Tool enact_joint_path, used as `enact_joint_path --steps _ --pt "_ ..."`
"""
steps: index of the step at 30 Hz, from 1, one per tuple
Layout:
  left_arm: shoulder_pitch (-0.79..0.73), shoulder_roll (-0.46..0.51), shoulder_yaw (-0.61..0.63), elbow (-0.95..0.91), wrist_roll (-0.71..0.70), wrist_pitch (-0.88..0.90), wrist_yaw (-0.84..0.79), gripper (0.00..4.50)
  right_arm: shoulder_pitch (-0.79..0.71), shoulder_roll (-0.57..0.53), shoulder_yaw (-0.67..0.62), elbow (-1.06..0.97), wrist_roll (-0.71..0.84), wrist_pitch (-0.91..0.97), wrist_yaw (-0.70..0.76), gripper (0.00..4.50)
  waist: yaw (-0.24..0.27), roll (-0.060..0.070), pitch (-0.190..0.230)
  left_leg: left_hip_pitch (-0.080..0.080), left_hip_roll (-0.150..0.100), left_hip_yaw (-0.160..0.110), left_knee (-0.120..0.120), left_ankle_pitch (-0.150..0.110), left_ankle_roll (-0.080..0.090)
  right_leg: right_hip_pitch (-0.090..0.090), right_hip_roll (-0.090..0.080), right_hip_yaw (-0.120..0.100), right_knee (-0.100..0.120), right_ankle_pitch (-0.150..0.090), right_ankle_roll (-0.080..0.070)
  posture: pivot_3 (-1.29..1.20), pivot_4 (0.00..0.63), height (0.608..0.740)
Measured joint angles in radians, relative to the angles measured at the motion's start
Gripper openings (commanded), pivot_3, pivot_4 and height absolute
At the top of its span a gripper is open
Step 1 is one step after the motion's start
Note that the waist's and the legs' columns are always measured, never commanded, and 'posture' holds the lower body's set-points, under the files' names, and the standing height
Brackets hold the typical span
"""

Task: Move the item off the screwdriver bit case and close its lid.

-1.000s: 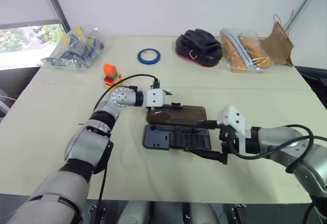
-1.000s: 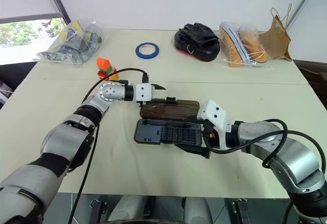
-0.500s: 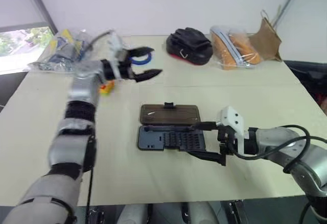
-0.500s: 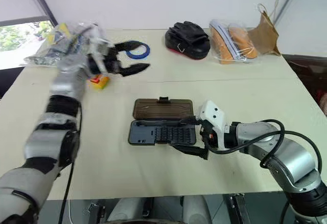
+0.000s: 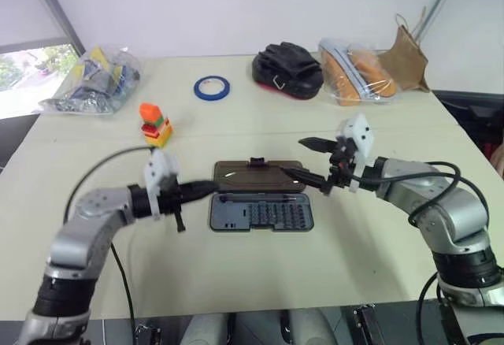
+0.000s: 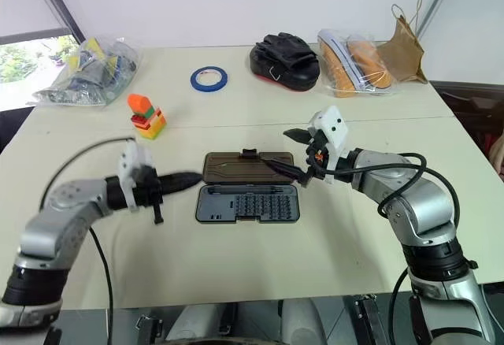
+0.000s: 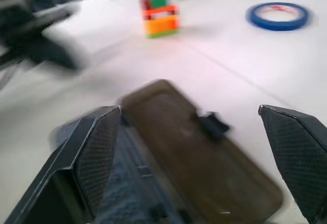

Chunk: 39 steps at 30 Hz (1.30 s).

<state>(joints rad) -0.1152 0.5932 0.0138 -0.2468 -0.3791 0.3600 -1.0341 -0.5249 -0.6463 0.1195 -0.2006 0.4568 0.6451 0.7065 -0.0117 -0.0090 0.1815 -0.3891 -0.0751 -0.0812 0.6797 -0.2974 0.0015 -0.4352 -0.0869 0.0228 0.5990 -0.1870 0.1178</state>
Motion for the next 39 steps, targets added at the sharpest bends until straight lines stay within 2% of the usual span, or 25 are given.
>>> enact_joint_path --steps 4,11,20,23,24,25,30,31,34,39 --pt "0.014 -0.005 -0.062 -0.004 0.049 -0.073 0.005 0.05 -0.098 0.048 0.103 0.158 -0.135 -0.091 0.012 4.50 0.001 0.000 0.000 0.000 0.000 0.000 0.000 0.000 0.000 0.000 0.000 0.000 0.000 0.000 0.000 0.00 0.150 0.740" --pt "0.052 0.023 -0.131 0.022 0.170 -0.206 0.027 0.05 -0.167 0.088 0.176 0.386 -0.273 -0.108 0.035 4.50 -0.001 0.001 -0.001 0.000 0.000 0.000 -0.002 0.000 0.000 -0.001 0.000 0.000 0.000 0.000 0.000 0.00 0.150 0.740" --pt "0.083 0.033 -0.138 0.006 0.173 -0.216 0.055 0.05 -0.257 0.132 0.229 0.567 -0.406 -0.154 0.078 4.50 -0.007 0.007 -0.004 0.003 0.000 0.000 -0.002 0.000 0.000 0.002 0.001 0.000 0.000 0.000 0.000 0.00 0.150 0.740" --pt "0.120 0.026 -0.138 -0.006 0.170 -0.211 0.080 0.00 -0.283 0.161 0.231 0.638 -0.415 -0.168 0.112 3.64 -0.011 0.007 -0.004 0.016 0.001 0.001 -0.008 0.000 0.000 0.012 0.001 0.001 -0.002 0.000 -0.001 0.00 0.150 0.740" --pt "0.141 0.024 -0.136 -0.016 0.167 -0.212 0.088 0.00 -0.291 0.173 0.232 0.666 -0.415 -0.174 0.136 3.03 -0.012 0.006 -0.006 0.020 0.001 0.001 -0.011 0.001 -0.001 0.015 0.001 0.002 -0.003 0.000 -0.001 0.00 0.150 0.740" --pt "0.157 0.021 -0.136 -0.024 0.164 -0.212 0.097 0.00 -0.300 0.179 0.235 0.689 -0.415 -0.181 0.161 2.68 -0.013 0.007 -0.007 0.022 0.001 0.001 -0.012 0.001 -0.001 0.016 0.001 0.002 -0.003 -0.002 -0.003 0.00 0.150 0.740" --pt "0.190 0.001 -0.137 -0.042 0.150 -0.205 0.135 0.00 -0.372 0.187 0.230 0.830 -0.446 -0.219 0.271 0.16 -0.010 0.008 -0.010 0.031 0.003 0.001 -0.017 0.001 -0.001 0.022 0.003 0.002 -0.003 -0.004 -0.005 0.00 0.150 0.740" --pt "0.191 0.000 -0.136 -0.042 0.150 -0.200 0.143 0.00 -0.390 0.185 0.232 0.856 -0.453 -0.227 0.311 0.01 -0.010 0.007 -0.011 0.034 0.004 0.001 -0.018 0.001 -0.001 0.024 0.004 0.001 -0.003 -0.004 -0.006 0.00 0.150 0.740" --pt "0.190 -0.018 -0.137 -0.039 0.150 -0.191 0.169 0.00 -0.419 0.212 0.231 0.950 -0.467 -0.277 0.389 0.01 -0.028 0.005 -0.016 0.036 0.006 0.000 -0.022 0.001 -0.001 0.024 0.006 0.001 -0.002 -0.006 -0.009 0.00 0.150 0.740" --pt "0.200 -0.030 -0.139 -0.038 0.150 -0.189 0.196 0.00 -0.444 0.234 0.233 1.044 -0.518 -0.405 0.427 0.01 -0.036 0.005 -0.021 0.042 0.007 0.000 -0.030 0.001 -0.002 0.026 0.007 0.001 -0.001 -0.008 -0.013 0.00 0.150 0.740"
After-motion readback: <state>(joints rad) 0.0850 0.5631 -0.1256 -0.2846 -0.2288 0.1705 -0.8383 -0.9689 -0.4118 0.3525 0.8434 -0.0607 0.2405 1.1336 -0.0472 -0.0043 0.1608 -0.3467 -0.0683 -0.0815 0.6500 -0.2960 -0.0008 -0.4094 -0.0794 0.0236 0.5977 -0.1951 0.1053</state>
